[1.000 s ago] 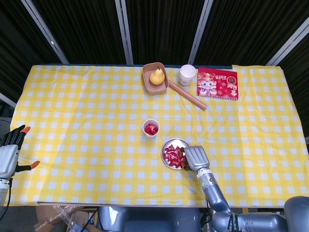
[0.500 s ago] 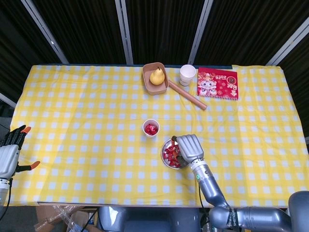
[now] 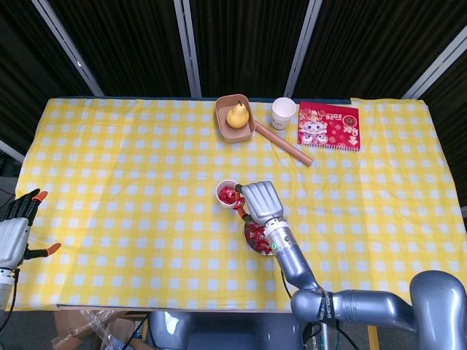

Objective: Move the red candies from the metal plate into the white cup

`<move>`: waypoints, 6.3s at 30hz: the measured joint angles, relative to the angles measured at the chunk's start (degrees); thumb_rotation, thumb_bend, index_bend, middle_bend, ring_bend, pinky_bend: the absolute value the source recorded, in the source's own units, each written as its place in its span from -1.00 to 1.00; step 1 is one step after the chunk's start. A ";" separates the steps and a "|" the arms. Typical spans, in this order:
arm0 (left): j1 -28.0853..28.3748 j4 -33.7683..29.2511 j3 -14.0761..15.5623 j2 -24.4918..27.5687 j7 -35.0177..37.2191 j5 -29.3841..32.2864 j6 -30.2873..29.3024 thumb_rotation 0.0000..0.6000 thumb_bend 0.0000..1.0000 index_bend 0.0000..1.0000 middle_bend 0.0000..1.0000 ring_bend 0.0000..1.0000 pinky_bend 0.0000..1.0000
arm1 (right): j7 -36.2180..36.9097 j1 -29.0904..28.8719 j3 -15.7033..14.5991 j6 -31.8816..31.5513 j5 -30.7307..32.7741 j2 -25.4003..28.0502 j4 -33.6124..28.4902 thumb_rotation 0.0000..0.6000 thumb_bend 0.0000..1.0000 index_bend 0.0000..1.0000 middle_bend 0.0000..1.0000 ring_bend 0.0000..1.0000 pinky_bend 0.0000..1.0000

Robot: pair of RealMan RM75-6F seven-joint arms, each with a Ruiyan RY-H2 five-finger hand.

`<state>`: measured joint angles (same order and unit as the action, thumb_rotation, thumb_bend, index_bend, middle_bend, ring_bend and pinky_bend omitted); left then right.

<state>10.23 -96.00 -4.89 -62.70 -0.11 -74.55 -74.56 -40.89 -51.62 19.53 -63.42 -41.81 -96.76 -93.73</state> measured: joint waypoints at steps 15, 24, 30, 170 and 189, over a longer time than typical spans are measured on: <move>0.09 -0.04 -0.04 -0.02 -0.06 0.37 0.23 1.00 -0.98 -0.89 -1.00 -1.00 -1.00 | 3.16 -3.48 0.71 2.26 1.45 -3.95 8.77 1.00 -0.15 -0.11 0.89 0.93 1.00; -0.25 -0.25 -0.08 0.06 -0.38 0.59 -0.40 1.00 -0.98 -0.89 -1.00 -1.00 -1.00 | 3.61 -3.44 0.32 0.55 -0.16 -3.65 6.44 1.00 -0.16 -0.26 0.89 0.93 1.00; -0.61 -0.21 -0.08 0.21 -0.08 0.51 -0.98 1.00 -0.98 -0.89 -1.00 -1.00 -1.00 | 3.54 -2.76 -0.34 -1.24 -1.40 -2.69 3.22 1.00 -0.16 -0.27 0.89 0.93 1.00; 0.35 -1.09 -0.27 0.61 1.15 1.42 1.30 1.00 -0.97 -0.86 -1.00 -1.00 -1.00 | 4.58 -3.40 0.34 -0.78 -1.78 -2.83 4.51 1.00 -0.05 -0.31 0.89 0.93 1.00; 0.45 -0.66 -0.13 -0.43 -0.23 0.31 0.24 1.00 -0.97 -0.86 -1.00 -1.00 -1.00 | 6.99 9.09 -13.34 -6.81 -8.22 4.77 -7.97 1.00 -0.21 -0.31 0.89 0.93 1.00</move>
<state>10.68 -96.67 -5.02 -63.13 -0.34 -74.24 -74.32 -33.90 -42.54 6.20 -70.22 -50.02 -91.98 -101.70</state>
